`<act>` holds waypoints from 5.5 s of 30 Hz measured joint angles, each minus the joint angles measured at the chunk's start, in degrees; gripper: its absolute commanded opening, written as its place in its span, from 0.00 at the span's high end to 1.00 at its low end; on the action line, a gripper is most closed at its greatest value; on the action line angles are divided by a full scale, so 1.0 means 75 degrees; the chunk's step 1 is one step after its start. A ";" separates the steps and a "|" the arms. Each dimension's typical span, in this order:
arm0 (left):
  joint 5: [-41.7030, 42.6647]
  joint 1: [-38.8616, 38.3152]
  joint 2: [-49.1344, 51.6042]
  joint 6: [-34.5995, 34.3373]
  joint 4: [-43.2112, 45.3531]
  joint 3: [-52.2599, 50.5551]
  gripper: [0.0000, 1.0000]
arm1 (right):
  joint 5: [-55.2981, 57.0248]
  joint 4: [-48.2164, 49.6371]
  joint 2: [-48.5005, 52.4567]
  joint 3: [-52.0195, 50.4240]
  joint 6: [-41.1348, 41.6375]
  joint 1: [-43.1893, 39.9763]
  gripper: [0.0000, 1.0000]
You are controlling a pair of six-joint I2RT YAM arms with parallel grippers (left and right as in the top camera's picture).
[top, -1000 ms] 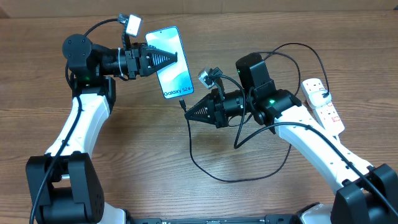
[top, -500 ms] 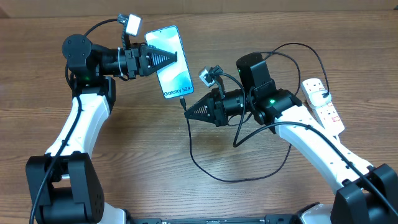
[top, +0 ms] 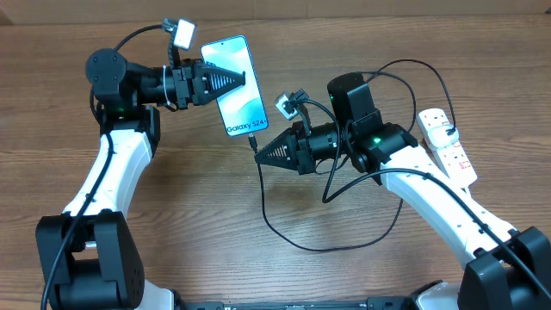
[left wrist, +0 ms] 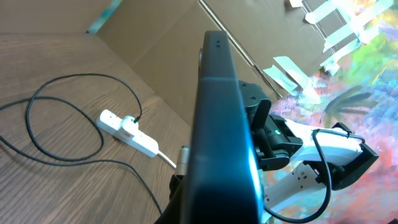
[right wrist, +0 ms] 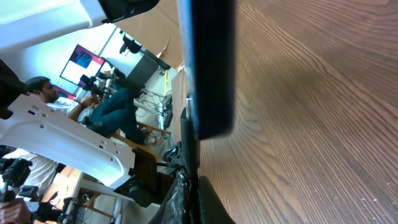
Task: Plug charger to phone and switch on socket
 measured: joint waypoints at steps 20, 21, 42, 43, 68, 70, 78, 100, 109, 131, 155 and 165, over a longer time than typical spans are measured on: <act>0.0006 0.0000 0.0000 -0.0950 0.0918 0.0000 0.96 | -0.0493 0.0446 0.0283 0.0006 0.0017 -0.0242 0.96; 0.0006 0.0000 0.0000 -0.0950 0.0921 0.0000 0.96 | -0.0533 0.0443 0.0283 0.0006 0.0012 -0.0271 0.96; -0.0009 0.0000 0.0000 -0.0979 0.0918 0.0000 0.96 | -0.1000 0.0376 0.0283 0.0006 0.0015 -0.0326 0.96; -0.0015 0.0000 0.0000 -0.0991 0.0921 0.0000 0.96 | -0.1003 0.0379 0.0283 0.0006 0.0017 -0.0329 0.96; -0.0242 -0.0102 0.0000 -0.1119 0.0921 0.0000 0.96 | -0.1201 0.0504 0.0370 0.0006 0.0020 -0.0326 0.96; -0.0242 -0.0102 0.0000 -0.1119 0.0921 0.0000 0.96 | -0.1201 0.0504 0.0370 0.0006 0.0015 -0.0329 0.96; -0.0242 -0.0102 0.0000 -0.1119 0.0918 0.0000 0.96 | -0.1201 0.0510 0.0370 0.0006 0.0017 -0.0329 0.96; -0.0242 -0.0102 0.0000 -0.1110 0.0921 0.0000 0.96 | -0.1253 0.0583 0.0370 0.0006 0.0015 -0.0326 0.96; -0.0353 -0.0251 0.0000 -0.1107 0.0921 0.0000 0.96 | -0.1253 0.0615 0.0370 0.0006 0.0017 -0.0326 0.96; -0.0172 -0.0233 0.0000 -0.0737 0.0921 0.0000 0.96 | -0.1250 0.0548 0.0370 0.0006 0.0015 -0.0326 0.96; -0.0175 -0.0233 0.0000 -0.0708 0.0921 0.0000 0.96 | -0.1285 0.0385 0.0370 0.0006 -0.0047 -0.0329 0.96; -0.0178 -0.0227 0.0000 -0.0708 0.0921 0.0000 0.96 | -0.1224 0.0498 0.0370 0.0006 -0.0096 -0.0326 0.96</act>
